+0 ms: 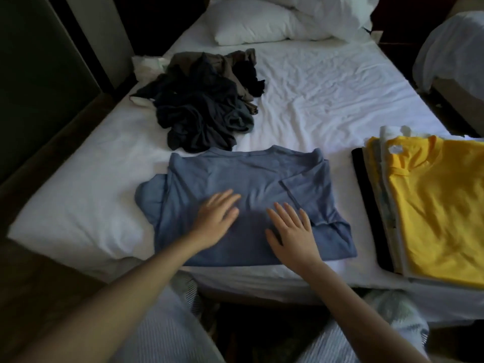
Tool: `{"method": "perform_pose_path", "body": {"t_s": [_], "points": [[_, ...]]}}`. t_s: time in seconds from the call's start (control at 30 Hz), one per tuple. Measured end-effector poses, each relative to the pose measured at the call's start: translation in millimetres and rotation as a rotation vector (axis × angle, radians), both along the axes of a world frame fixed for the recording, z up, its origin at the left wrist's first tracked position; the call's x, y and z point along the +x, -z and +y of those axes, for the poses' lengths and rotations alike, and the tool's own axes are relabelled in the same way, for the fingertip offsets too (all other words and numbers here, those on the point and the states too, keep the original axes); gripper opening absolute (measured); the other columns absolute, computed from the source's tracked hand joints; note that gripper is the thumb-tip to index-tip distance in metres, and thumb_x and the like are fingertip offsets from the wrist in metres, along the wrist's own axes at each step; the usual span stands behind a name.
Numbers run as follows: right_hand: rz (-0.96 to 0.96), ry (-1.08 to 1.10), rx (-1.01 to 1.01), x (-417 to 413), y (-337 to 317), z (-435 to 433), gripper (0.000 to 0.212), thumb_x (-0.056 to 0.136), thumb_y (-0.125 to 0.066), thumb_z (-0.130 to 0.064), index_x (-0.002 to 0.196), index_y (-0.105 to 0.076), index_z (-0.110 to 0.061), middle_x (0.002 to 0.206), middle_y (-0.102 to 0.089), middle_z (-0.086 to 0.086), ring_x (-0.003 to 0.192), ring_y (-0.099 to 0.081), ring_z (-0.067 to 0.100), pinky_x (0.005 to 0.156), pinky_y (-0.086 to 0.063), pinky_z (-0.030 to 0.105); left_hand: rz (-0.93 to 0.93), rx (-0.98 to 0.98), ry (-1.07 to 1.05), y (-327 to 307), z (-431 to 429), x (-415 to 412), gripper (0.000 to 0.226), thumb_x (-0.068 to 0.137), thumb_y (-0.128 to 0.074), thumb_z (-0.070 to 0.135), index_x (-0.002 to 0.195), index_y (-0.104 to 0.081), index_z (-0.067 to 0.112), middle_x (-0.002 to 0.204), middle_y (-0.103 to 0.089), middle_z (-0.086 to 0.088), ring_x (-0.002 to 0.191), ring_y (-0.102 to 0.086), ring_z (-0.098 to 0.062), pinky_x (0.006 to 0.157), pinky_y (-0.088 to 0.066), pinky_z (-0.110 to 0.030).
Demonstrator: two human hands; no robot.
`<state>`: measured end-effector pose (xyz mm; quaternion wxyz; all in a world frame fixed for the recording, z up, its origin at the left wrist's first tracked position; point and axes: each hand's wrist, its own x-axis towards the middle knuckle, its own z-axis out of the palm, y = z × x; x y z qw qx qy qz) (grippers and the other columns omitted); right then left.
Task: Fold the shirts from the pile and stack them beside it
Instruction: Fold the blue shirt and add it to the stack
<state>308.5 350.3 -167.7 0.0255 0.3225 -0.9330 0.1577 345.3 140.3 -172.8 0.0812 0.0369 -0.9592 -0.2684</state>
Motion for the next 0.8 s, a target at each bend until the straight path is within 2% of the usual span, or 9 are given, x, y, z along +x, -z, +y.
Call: {"method": "perform_pose_path", "body": {"t_s": [0.13,0.23,0.3,0.4,0.5,0.57,0.63,0.7,0.8], "points": [[-0.073,-0.148,0.002,11.9,-5.8,-62.4,0.056,0.088,-0.030,-0.040,0.128,-0.057,-0.010,0.133,-0.056,0.009,0.127,-0.049,0.033,0.112,-0.016,0.040,0.214,0.150,-0.597,-6.3,-89.2,28.5,0.054,0.090,-0.030,0.038,0.106,-0.062,-0.003,0.110,-0.063,-0.022,0.104,-0.056,-0.039,0.093,-0.039,-0.041],[-0.153,-0.230,0.000,20.0,-11.0,-109.0,0.062,0.093,-0.020,-0.044,0.147,-0.031,-0.016,0.154,-0.028,0.002,0.145,-0.017,0.023,0.116,0.000,0.036,0.097,0.299,-0.891,-11.1,-127.2,38.7,0.044,0.092,-0.041,0.031,0.107,-0.056,-0.007,0.110,-0.060,-0.029,0.104,-0.055,-0.044,0.089,-0.039,-0.042],[-0.165,-0.259,-0.007,24.9,-12.3,-135.3,0.060,0.095,-0.020,-0.044,0.149,-0.023,-0.019,0.156,-0.021,0.000,0.146,-0.009,0.021,0.116,0.003,0.035,-0.023,0.469,-0.900,-10.7,-140.0,37.1,0.041,0.096,-0.049,0.033,0.109,-0.055,-0.006,0.110,-0.061,-0.025,0.106,-0.056,-0.040,0.086,-0.041,-0.038],[-0.228,-0.260,0.031,30.0,-15.1,-162.9,0.062,0.094,-0.020,-0.049,0.150,-0.017,-0.023,0.158,-0.013,-0.003,0.147,-0.003,0.019,0.116,0.003,0.035,-0.107,0.778,-0.780,-24.1,-148.7,27.1,0.037,0.094,-0.053,0.040,0.096,-0.061,0.003,0.091,-0.063,-0.011,0.089,-0.061,-0.027,0.074,-0.042,-0.029],[-0.249,-0.237,0.074,30.0,-14.3,-172.2,0.059,0.097,-0.026,-0.046,0.151,-0.011,-0.026,0.159,-0.008,-0.006,0.146,0.000,0.017,0.116,0.004,0.034,-0.235,0.964,-0.637,-35.0,-153.8,16.3,0.021,0.091,-0.063,0.023,0.103,-0.061,0.006,0.099,-0.064,-0.014,0.088,-0.061,-0.023,0.068,-0.047,-0.025],[-0.248,-0.234,0.093,26.9,-10.4,-173.5,0.058,0.099,-0.032,-0.041,0.151,-0.010,-0.027,0.159,-0.006,-0.007,0.146,0.001,0.016,0.116,0.004,0.034,-0.232,1.160,-0.605,-38.6,-159.3,12.1,0.007,0.093,-0.058,0.013,0.095,-0.060,0.007,0.100,-0.064,-0.016,0.082,-0.061,-0.022,0.069,-0.048,-0.027],[-0.249,-0.241,0.115,23.6,-6.4,-174.7,0.065,0.092,-0.020,-0.054,0.151,-0.009,-0.028,0.159,-0.006,-0.008,0.146,0.001,0.015,0.116,0.004,0.033,-0.224,1.378,-0.635,-34.4,-168.2,17.7,0.009,0.096,-0.053,0.014,0.092,-0.061,0.010,0.091,-0.066,-0.011,0.079,-0.061,-0.020,0.068,-0.050,-0.028],[-0.220,-0.246,0.105,21.9,-4.7,-180.9,0.086,0.072,-0.001,-0.063,0.151,-0.010,-0.029,0.159,-0.005,-0.008,0.146,0.000,0.015,0.115,0.004,0.033,-0.270,1.442,-0.652,-26.0,-179.4,31.9,0.012,0.096,-0.054,0.016,0.095,-0.063,0.008,0.082,-0.069,-0.008,0.072,-0.066,-0.018,0.061,-0.054,-0.026],[-0.175,-0.281,0.090,20.0,-7.6,-198.7,0.092,0.067,0.003,-0.063,0.150,-0.012,-0.028,0.159,-0.005,-0.006,0.147,0.001,0.018,0.115,0.004,0.036,-0.246,1.386,-0.631,-17.7,-195.5,54.9,0.010,0.093,-0.057,0.011,0.088,-0.064,0.006,0.081,-0.070,-0.010,0.063,-0.069,-0.016,0.058,-0.056,-0.023]]}}
